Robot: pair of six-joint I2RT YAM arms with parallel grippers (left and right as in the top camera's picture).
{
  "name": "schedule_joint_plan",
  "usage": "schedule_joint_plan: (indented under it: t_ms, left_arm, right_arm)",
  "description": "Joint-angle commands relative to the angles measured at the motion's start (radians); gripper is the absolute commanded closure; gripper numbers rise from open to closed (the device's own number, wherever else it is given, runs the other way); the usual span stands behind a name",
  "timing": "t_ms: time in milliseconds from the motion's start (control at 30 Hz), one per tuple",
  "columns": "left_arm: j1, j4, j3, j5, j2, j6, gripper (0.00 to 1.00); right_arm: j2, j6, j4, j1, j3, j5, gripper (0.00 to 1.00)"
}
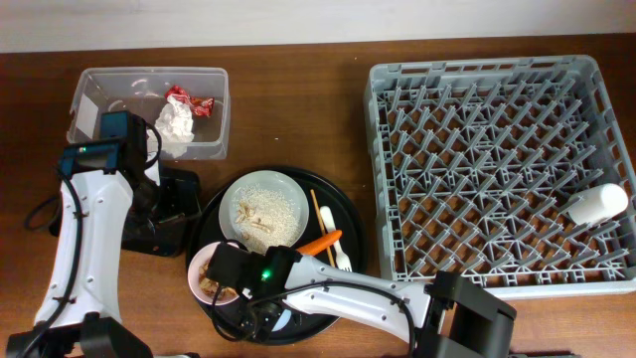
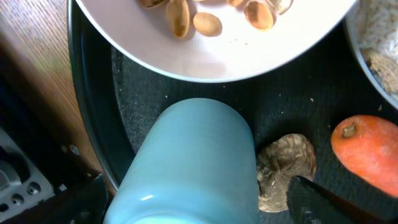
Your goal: Sort waste into correct bins and load items into the dishwasher rack
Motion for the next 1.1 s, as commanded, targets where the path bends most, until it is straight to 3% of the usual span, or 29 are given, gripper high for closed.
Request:
schedule_joint_plan:
  t_ms: [0,167,500,733,900,1067]
  left_arm:
    - [0.002,0.002,-0.005,0.004,-0.019,-0.012,0.01]
    - [0.002,0.002,-0.005,0.004,-0.019,-0.012,0.01]
    - [0.002,0.002,-0.005,0.003,-0.019,-0.012,0.01]
    - [0.002,0.002,-0.005,0.003,-0.019,-0.012,0.01]
    - [0.002,0.002,-0.005,0.003,-0.019,-0.012,0.01]
    - [0.002,0.006,-0.005,0.003,-0.019,-0.012,0.01]
  right_arm:
    - [0.006,0.011,-0.001,0.005,-0.008,0.019,0.12]
    - [0.006,0.011,-0.008,0.005,-0.007,0.019,0.29]
    - [-0.040,0.011,-0.039,0.005,0.011,0.019,0.41]
    - [-0.230,0.011,-0.119,-0.040,0.099,0.084,0.44]
    - [-0.391,0.006,-0.214,-0.434,0.140,0.154,0.44]
    - [-0.444,-0.051,-0.236,-1.137,0.145,0.154,0.46]
